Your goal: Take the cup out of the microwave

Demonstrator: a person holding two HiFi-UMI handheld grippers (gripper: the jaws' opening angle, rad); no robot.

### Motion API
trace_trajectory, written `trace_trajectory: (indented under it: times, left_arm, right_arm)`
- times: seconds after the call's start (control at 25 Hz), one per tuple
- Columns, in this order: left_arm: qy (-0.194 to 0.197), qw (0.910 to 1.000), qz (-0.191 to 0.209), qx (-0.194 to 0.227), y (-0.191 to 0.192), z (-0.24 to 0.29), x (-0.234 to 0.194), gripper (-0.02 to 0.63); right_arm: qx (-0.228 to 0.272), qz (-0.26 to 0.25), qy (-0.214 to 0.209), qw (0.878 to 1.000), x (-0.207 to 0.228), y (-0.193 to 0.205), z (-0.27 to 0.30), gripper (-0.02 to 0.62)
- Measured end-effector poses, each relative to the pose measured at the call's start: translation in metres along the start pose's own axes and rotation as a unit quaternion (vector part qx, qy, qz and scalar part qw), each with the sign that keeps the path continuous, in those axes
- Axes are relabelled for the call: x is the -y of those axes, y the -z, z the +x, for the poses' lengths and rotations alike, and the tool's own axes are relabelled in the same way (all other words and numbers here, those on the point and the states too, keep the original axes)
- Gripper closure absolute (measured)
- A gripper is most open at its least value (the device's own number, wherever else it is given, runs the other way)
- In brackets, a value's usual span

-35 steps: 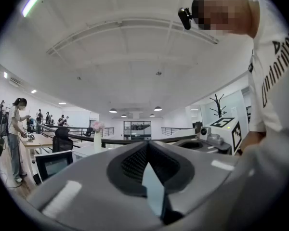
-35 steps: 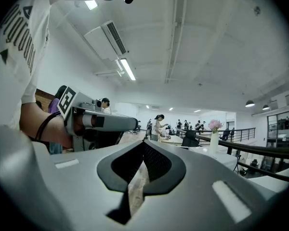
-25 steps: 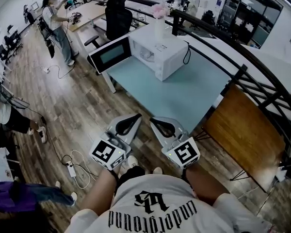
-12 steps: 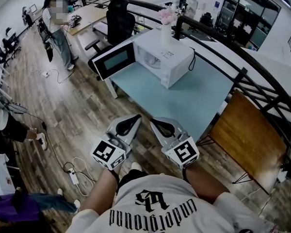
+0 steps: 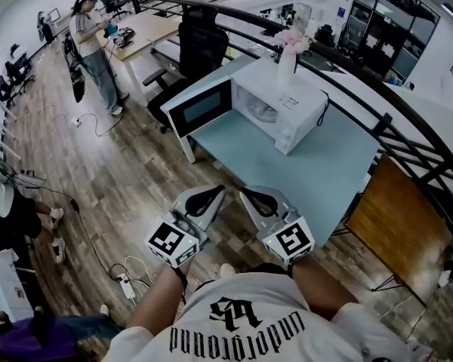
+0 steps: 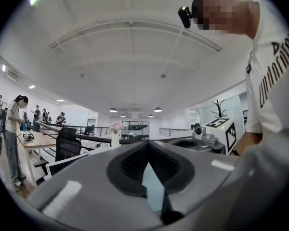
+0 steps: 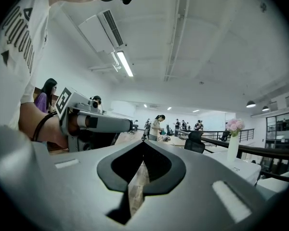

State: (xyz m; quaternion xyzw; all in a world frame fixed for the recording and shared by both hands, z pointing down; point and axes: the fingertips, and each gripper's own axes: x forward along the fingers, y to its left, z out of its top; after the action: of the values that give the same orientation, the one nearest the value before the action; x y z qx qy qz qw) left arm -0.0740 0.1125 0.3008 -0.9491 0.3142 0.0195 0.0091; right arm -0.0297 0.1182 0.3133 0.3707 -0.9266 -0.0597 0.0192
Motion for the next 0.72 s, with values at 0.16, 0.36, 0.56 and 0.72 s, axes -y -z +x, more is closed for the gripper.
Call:
trace_trajectory:
  times: [0.16,0.36,0.56,0.72]
  left_arm:
    - [-0.002,0.9999,0.013,-0.006,-0.001,-0.009,-0.024,0.557]
    - [-0.008,0.9998,0.017,-0.007,0.001,-0.012,-0.048,0.557]
    - [-0.014,0.9995,0.018,-0.02,0.013,-0.009,-0.071,0.557]
    - [-0.026,0.9993,0.019,-0.02,0.014,0.002,-0.098,0.557]
  right_arm:
    - [-0.01,0.008,0.001,1.0,-0.001,0.009,0.023,0.592]
    - [-0.006,0.008,-0.002,1.0,0.007,0.01,0.048,0.592]
    - [-0.016,0.02,-0.015,1.0,0.017,0.026,0.075,0.592]
    - [-0.018,0.025,-0.023,0.999,0.034,0.032,0.097,0.592]
